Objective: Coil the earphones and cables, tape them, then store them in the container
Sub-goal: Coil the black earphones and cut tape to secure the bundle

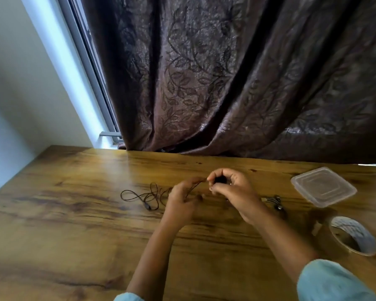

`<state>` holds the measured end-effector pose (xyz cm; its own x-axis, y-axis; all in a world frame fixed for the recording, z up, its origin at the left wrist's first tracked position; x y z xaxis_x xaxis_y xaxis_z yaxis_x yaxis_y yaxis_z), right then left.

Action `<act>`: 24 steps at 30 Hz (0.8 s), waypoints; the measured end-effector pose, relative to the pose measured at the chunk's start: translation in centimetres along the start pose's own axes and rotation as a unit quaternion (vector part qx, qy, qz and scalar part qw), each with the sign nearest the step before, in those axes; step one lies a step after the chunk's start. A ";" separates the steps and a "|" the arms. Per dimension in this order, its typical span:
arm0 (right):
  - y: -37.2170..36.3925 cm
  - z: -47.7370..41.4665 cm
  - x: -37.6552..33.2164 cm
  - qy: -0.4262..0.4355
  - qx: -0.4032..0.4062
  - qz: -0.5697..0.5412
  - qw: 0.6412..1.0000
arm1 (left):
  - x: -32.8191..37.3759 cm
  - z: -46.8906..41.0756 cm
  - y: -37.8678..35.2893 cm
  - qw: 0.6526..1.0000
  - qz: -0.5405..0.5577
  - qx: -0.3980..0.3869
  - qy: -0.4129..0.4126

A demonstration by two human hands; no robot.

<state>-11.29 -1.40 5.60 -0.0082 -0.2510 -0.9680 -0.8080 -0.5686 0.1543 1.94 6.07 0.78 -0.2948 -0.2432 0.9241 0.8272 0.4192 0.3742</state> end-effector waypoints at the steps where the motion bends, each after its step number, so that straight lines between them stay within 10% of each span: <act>1: 0.4 0.2 -0.7 0.003 0.010 -0.033 0.999 | 0.8 0.4 -0.4 1.000 0.011 -0.014 -0.006; 12: 6.3 0.9 -4.0 0.003 0.246 -0.300 0.922 | 2.7 2.5 2.5 0.999 -0.007 0.009 -0.049; 24: 6.8 0.5 -5.4 0.037 0.293 -0.390 0.872 | 2.3 3.3 2.6 0.989 -0.110 -0.093 0.033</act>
<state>-17.06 -3.50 11.75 0.6991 -0.0280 -0.7145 -0.7133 -0.0965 -0.6941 1.79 9.50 4.08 -0.4501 -0.3701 0.8127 0.8226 0.1824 0.5386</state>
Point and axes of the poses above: each hand's wrist, its own z-axis away from the middle knuckle, its own y-axis out of the back of the hand, x = y × z, the point moved 2 cm from there along -z, towards the middle knuckle, and after that the axes turned 12 degrees about y, right-handed, at the moved point
